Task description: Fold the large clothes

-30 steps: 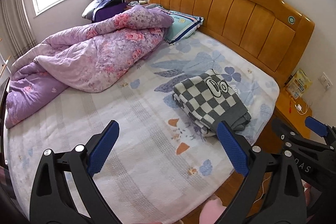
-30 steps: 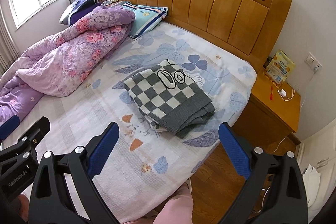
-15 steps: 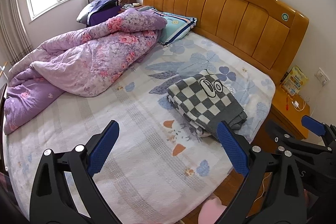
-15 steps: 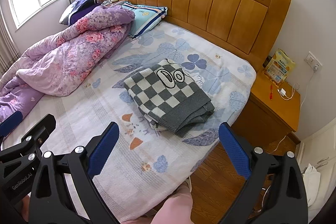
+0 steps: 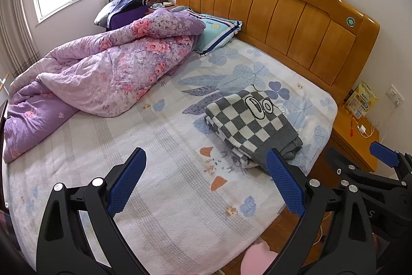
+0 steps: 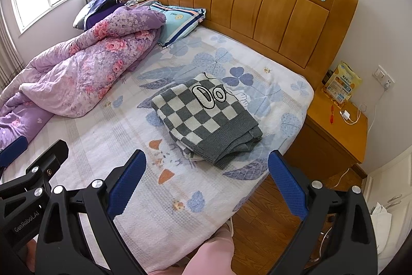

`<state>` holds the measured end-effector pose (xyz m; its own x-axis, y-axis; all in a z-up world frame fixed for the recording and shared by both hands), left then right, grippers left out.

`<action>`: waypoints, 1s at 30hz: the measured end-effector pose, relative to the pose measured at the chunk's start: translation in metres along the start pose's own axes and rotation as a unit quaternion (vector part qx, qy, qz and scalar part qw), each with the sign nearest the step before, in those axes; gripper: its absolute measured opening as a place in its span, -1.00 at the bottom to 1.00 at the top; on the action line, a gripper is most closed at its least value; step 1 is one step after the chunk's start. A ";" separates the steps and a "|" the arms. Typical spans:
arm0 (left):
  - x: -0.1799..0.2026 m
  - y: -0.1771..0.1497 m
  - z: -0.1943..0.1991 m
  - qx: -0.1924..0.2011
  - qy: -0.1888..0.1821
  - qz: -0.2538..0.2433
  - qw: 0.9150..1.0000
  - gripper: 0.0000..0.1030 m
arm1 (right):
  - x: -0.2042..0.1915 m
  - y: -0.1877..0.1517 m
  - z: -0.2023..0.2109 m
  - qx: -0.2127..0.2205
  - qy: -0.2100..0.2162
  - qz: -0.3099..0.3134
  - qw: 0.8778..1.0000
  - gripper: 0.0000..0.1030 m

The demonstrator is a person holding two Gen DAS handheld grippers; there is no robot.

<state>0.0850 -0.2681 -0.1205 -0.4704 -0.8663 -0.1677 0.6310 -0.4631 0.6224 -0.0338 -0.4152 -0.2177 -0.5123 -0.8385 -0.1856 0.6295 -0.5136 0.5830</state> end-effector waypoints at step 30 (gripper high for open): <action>0.000 0.003 -0.003 -0.001 -0.001 0.010 1.000 0.84 | 0.002 0.021 -0.013 -0.005 0.002 0.017 1.000 0.79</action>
<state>0.0888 -0.2705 -0.1211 -0.4585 -0.8754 -0.1532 0.6414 -0.4453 0.6247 -0.0145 -0.4302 -0.2160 -0.4879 -0.8565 -0.1684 0.6530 -0.4862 0.5807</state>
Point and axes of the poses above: each gripper's, at about its wrist camera, not at the fingertips, and z roughly against the way its jaws point, x to its right, y to its top, the point moved 10 cm from there along -z, roughly the way its jaws point, and after that the axes turned 13 degrees about y, right-handed, at the moved point
